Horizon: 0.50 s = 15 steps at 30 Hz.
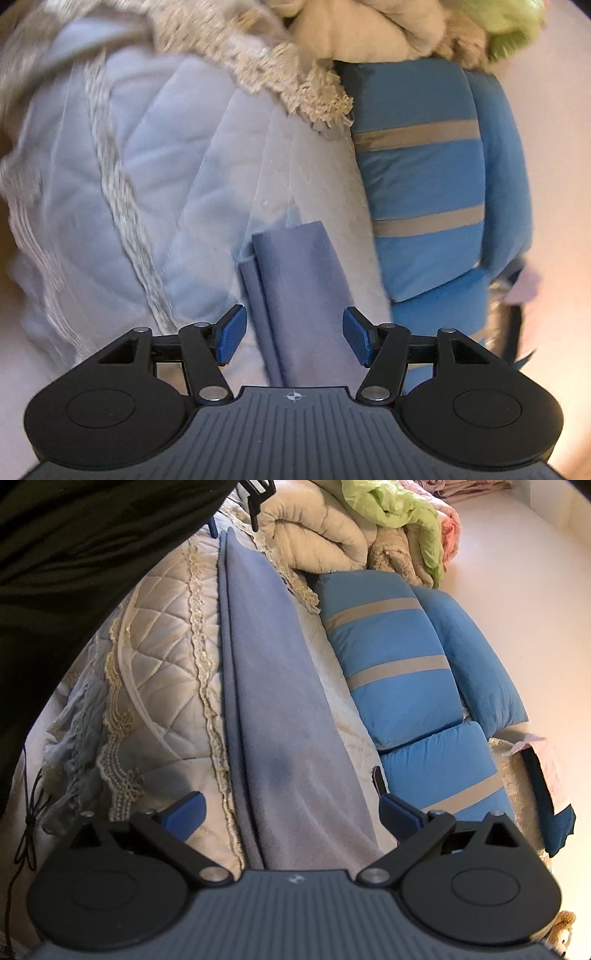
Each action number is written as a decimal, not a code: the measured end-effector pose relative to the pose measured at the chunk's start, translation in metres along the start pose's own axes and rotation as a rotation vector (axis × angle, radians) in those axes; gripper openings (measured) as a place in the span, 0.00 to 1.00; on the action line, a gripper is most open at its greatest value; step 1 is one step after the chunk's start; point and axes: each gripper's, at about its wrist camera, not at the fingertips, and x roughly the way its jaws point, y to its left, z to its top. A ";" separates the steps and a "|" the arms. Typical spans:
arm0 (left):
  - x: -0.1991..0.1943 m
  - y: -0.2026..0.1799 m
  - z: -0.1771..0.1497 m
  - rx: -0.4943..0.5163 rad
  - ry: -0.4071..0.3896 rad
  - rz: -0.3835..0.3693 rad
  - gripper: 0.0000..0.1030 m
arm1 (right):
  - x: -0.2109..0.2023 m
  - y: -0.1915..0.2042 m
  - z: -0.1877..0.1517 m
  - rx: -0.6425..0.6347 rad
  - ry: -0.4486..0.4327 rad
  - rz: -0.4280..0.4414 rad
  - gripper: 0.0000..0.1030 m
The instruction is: Fold clothes
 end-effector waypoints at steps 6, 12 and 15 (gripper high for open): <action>0.017 0.006 -0.003 -0.057 -0.010 -0.093 0.57 | 0.000 -0.002 0.001 0.016 0.000 -0.006 1.00; 0.025 -0.006 -0.001 0.010 -0.014 0.023 0.05 | 0.004 -0.016 0.001 0.122 0.028 0.011 1.00; 0.018 -0.004 0.000 0.063 -0.024 0.051 0.04 | 0.010 -0.031 -0.002 0.209 0.064 0.039 1.00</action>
